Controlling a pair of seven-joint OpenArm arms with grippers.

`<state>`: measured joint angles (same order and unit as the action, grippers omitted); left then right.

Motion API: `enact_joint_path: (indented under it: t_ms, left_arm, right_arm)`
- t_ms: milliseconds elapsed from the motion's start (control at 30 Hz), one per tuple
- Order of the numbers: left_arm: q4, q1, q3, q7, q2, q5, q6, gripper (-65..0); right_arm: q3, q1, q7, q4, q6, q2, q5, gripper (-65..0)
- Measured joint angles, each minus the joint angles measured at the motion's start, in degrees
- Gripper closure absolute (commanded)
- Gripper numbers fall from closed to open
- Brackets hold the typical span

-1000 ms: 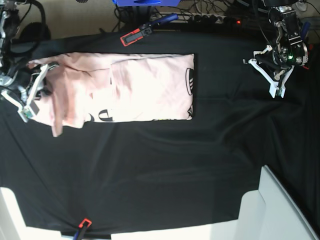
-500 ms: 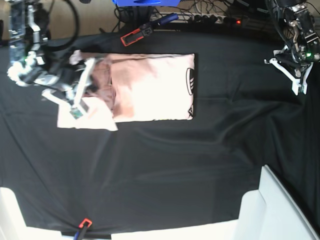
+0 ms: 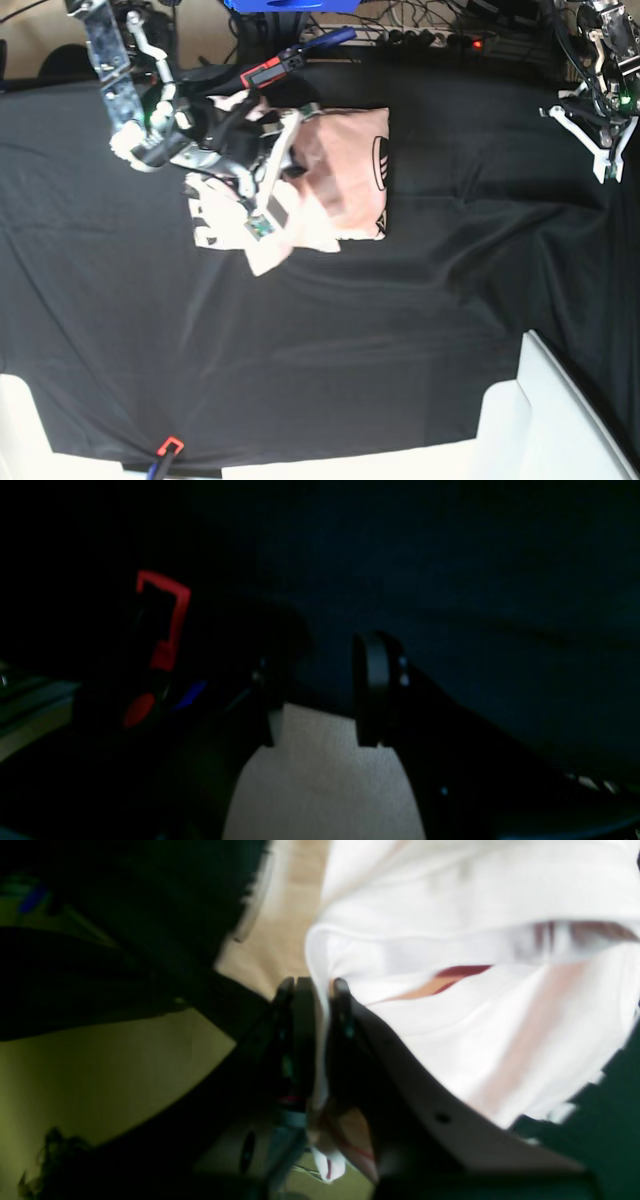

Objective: Fold the T-shirt properly
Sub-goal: 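Grasp the hem end with the right gripper and fold it onto the stack, then press the folded end down with the right gripper and flatten the stack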

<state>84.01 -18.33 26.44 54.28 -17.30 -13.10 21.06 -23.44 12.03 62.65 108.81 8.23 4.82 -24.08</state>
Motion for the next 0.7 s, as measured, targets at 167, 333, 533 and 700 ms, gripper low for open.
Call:
enact_joint_path:
  t_ms: [167, 333, 533, 700]
  left_arm:
    - [0.02, -0.61, -0.20, -0.17, -0.02, 0.04, 0.00, -22.5]
    - [0.02, -1.22, -0.20, 0.04, 0.13, 0.22, 0.00, -22.5]
    - [0.07, -1.22, -0.20, -0.11, 0.02, 0.22, 0.00, -22.5]
    - [0.07, -1.22, -0.20, -0.13, 0.00, 0.24, 0.00, -22.5]
  right_arm:
    - [-0.66, -0.13, -3.30, -4.63, -0.17, -2.16, -0.17, 0.0]
    - [-4.07, -1.68, -6.75, -10.23, -0.66, -2.12, -0.04, 0.0]
    - [-9.33, -3.78, -7.76, -10.84, -9.81, -2.95, -0.13, 0.0]
    - [-9.60, -4.24, -7.67, -10.84, -10.69, -2.91, -0.20, 0.0]
